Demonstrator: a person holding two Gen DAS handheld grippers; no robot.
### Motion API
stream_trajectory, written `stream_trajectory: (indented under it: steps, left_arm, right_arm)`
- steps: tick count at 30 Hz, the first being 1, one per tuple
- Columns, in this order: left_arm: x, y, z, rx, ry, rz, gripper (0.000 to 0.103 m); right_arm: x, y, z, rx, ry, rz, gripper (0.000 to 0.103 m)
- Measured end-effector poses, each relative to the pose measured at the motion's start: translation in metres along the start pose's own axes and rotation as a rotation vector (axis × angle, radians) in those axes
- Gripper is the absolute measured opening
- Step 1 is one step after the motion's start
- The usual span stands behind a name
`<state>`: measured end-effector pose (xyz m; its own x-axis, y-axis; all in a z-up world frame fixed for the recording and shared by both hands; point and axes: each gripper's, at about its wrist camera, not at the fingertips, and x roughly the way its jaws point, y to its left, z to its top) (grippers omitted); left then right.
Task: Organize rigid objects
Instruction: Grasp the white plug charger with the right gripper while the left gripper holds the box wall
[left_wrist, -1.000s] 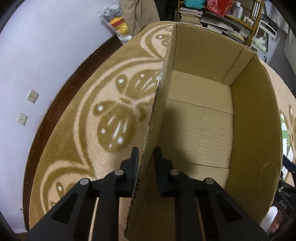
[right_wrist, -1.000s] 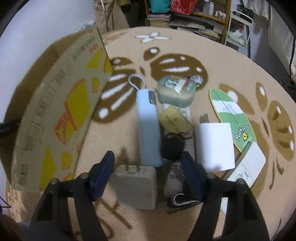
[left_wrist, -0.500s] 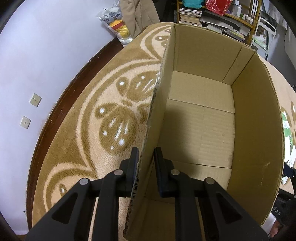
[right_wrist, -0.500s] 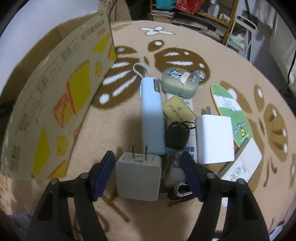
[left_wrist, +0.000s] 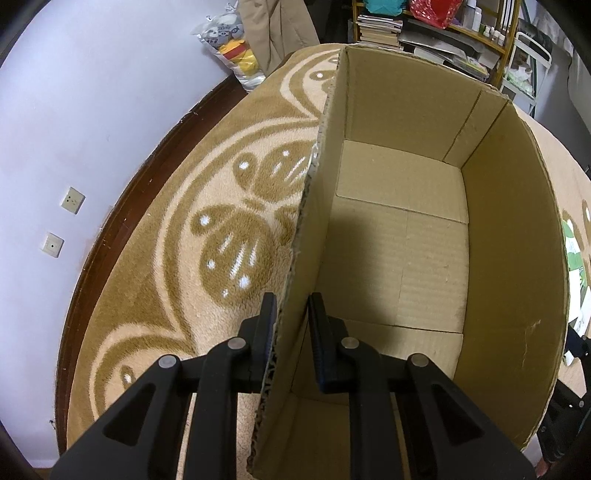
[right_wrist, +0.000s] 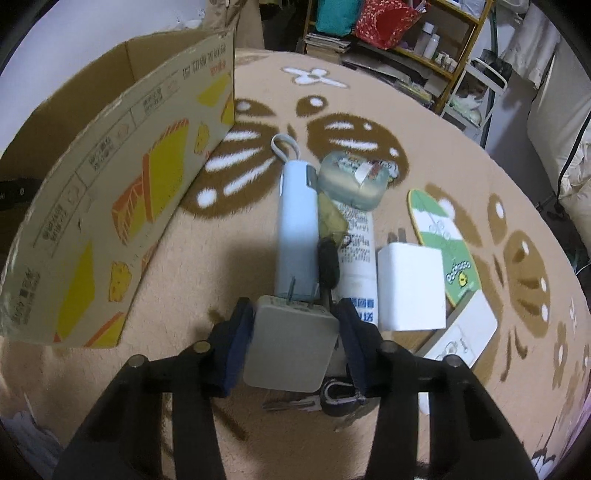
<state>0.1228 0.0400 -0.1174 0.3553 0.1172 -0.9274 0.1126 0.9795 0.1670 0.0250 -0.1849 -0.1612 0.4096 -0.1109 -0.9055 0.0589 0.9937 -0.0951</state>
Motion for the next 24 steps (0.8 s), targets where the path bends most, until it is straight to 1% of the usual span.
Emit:
stream_trajectory:
  steps: [4, 10, 16, 24]
  left_arm:
    - [0.0, 0.0, -0.001, 0.002, 0.0, 0.002, 0.016]
    - [0.0, 0.0, -0.001, 0.0, 0.002, 0.001, 0.016]
    - [0.001, 0.002, -0.001, -0.004, 0.003, -0.002, 0.017]
    - [0.002, 0.002, -0.001, -0.008, 0.004, 0.001, 0.017]
  right_arm:
    - [-0.002, -0.005, 0.002, 0.024, -0.007, 0.018, 0.05]
    - [-0.02, -0.006, 0.011, 0.023, -0.098, 0.006, 0.049]
    - [-0.028, -0.008, 0.023, 0.027, -0.132, 0.005, 0.049]
    - [-0.054, 0.001, 0.049, -0.01, -0.22, 0.003, 0.049]
